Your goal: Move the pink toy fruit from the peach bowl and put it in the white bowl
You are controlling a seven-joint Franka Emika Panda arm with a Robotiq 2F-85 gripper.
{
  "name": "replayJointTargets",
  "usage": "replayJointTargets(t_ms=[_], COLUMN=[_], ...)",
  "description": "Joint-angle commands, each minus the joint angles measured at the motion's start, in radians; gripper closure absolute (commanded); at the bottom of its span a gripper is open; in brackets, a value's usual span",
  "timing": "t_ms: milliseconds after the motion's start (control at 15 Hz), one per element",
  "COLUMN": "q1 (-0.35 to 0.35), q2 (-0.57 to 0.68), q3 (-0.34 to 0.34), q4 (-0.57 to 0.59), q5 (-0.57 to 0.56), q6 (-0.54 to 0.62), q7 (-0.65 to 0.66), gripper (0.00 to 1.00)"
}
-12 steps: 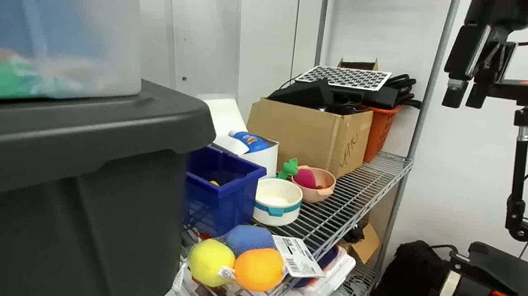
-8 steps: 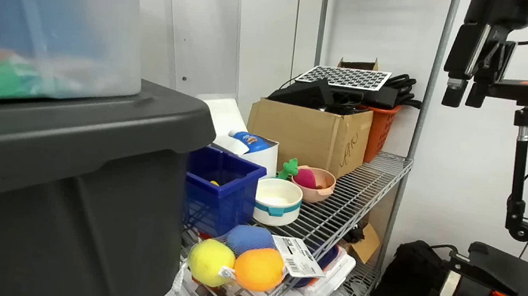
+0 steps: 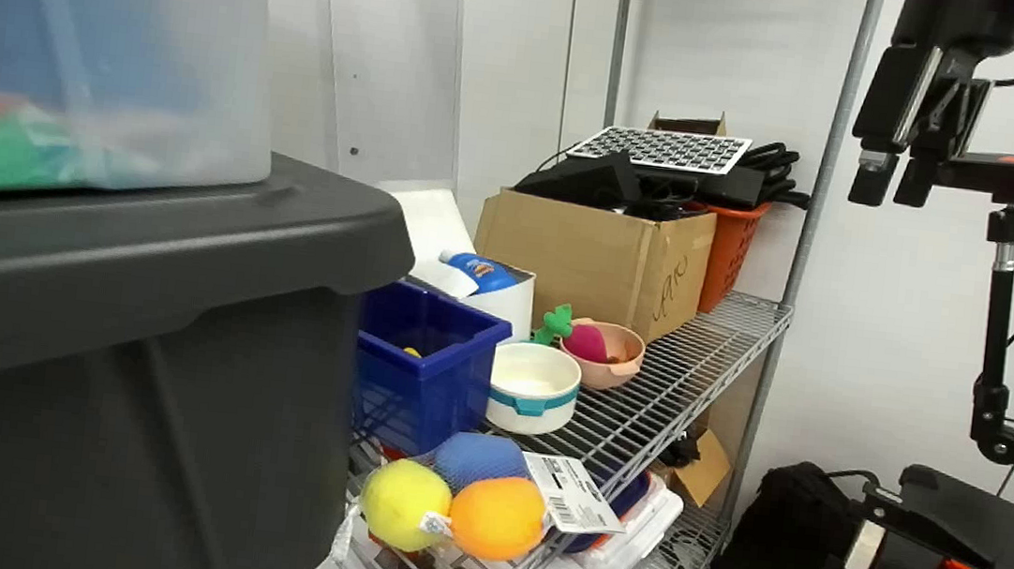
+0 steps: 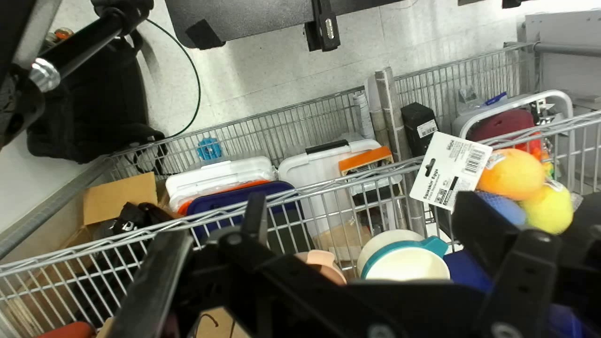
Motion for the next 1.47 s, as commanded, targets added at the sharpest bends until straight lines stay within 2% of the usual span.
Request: replayJointTargets(t_ms=[0, 533, 1067, 1400], q1=[-0.009, 0.001, 0.034, 0.063], q2=[0.000, 0.016, -0.047, 0.016], q3=[0.009, 0.052, 0.124, 0.160], q4=[0.001, -0.012, -0.119, -0.161], q5=[0.003, -0.028, -0.062, -0.056], q6=[-0.002, 0.014, 0.023, 0.142], q7=[-0.002, 0.055, 0.075, 0.111], gripper=[0.00, 0.00, 0.00, 0.00])
